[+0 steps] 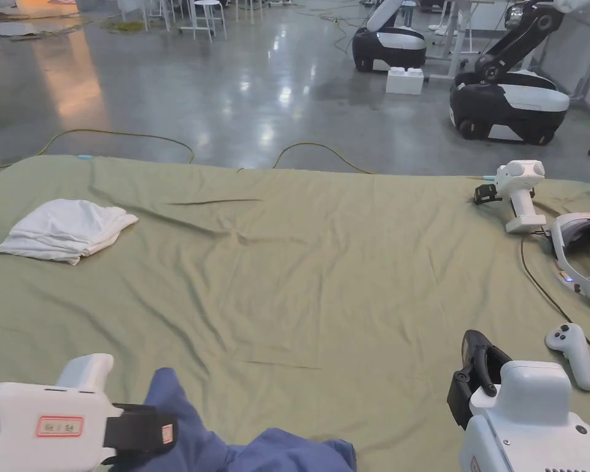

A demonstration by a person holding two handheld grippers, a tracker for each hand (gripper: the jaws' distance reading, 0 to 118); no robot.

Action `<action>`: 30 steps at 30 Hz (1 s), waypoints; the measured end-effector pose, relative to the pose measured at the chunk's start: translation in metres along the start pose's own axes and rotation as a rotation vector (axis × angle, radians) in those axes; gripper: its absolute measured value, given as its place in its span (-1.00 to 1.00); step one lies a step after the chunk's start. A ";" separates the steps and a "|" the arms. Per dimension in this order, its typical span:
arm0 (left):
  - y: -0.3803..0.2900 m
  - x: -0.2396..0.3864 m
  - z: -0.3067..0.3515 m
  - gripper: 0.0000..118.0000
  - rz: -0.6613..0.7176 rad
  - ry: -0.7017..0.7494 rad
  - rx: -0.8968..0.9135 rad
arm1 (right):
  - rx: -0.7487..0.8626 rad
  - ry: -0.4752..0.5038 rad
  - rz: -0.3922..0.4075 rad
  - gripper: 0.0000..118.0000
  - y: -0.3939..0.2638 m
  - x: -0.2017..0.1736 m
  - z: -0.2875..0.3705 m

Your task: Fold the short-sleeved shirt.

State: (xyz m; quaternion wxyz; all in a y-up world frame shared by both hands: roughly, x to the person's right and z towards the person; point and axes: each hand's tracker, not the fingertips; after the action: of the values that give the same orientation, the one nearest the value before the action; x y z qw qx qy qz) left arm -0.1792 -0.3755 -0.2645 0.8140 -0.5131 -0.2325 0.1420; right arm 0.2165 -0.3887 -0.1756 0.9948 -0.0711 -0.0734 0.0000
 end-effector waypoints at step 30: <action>-0.015 0.098 -0.120 -0.12 -0.034 -0.128 -0.153 | -0.065 -0.032 -0.010 -1.00 -0.009 0.013 0.008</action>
State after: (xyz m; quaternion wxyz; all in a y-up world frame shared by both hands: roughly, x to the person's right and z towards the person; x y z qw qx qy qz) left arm -0.0336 -0.4282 -0.2721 0.7583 -0.5595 -0.3028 0.1425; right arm 0.2279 -0.3965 -0.1649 0.9906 -0.1032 -0.0896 -0.0063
